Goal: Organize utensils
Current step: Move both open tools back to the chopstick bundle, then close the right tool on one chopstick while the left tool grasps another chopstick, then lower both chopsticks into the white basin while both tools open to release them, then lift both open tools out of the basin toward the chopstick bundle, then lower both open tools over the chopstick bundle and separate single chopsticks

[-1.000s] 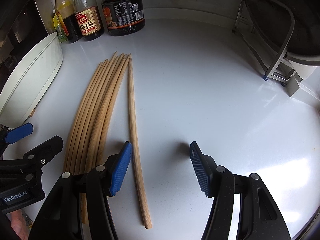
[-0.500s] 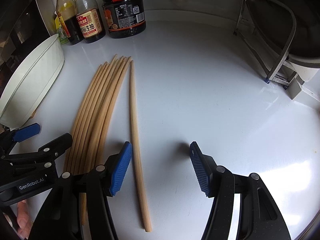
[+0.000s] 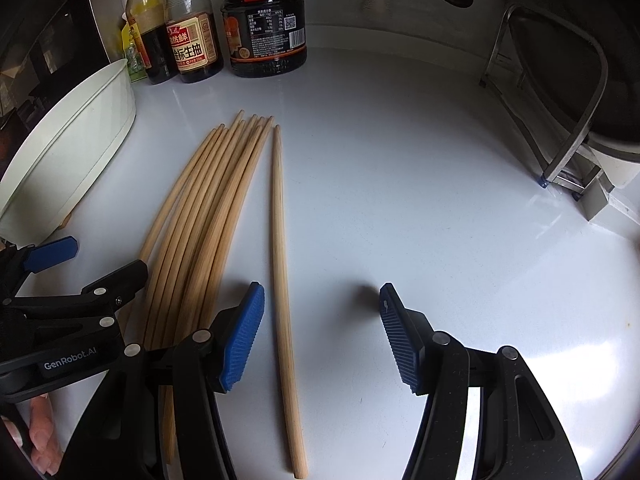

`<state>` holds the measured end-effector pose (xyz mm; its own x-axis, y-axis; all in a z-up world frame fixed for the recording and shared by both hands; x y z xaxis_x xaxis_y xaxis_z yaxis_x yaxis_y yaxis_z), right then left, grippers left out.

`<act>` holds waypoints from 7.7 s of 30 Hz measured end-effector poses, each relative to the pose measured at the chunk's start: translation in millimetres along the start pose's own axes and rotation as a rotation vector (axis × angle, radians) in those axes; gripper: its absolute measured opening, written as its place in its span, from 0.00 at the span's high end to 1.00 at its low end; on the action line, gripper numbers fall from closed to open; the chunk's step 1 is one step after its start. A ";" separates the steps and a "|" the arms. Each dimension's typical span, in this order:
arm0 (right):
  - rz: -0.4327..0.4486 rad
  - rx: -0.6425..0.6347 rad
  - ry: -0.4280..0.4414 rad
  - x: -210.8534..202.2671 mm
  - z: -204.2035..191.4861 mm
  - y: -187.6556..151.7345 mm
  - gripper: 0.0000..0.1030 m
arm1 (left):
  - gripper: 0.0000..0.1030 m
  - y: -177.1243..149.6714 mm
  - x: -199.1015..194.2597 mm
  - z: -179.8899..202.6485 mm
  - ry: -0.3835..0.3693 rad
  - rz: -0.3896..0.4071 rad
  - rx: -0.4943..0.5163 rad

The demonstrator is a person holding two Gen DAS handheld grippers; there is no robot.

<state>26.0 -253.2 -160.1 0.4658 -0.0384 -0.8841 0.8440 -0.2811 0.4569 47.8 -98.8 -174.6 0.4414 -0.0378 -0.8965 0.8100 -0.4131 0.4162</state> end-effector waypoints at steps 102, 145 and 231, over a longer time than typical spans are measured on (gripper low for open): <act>-0.073 -0.108 0.238 -22.2 -283.1 67.6 0.69 | 0.34 0.2 -57.6 -281.2 -0.016 0.027 -0.245; -0.048 0.105 0.133 -87.9 -90.0 -0.9 0.49 | 0.21 -22.4 -111.7 -125.8 -0.049 0.081 -0.085; -0.032 0.014 0.033 1.5 6.9 2.0 0.48 | 0.15 -3.6 -7.0 9.7 -0.084 -0.025 -0.002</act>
<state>26.6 -260.5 -161.2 0.4478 0.0026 -0.8941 0.8548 -0.2947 0.4272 38.1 -105.9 -171.3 0.3871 -0.1036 -0.9162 0.8214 -0.4127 0.3938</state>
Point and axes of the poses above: each gripper's, at about its wrist camera, not at the fingertips, and x roughly the way its jaws point, z to its right, y to its top, the point moved 3 cm from there along x, roughly the way its jaws point, and after that the axes turned 14 degrees about x, right-handed, at the moved point
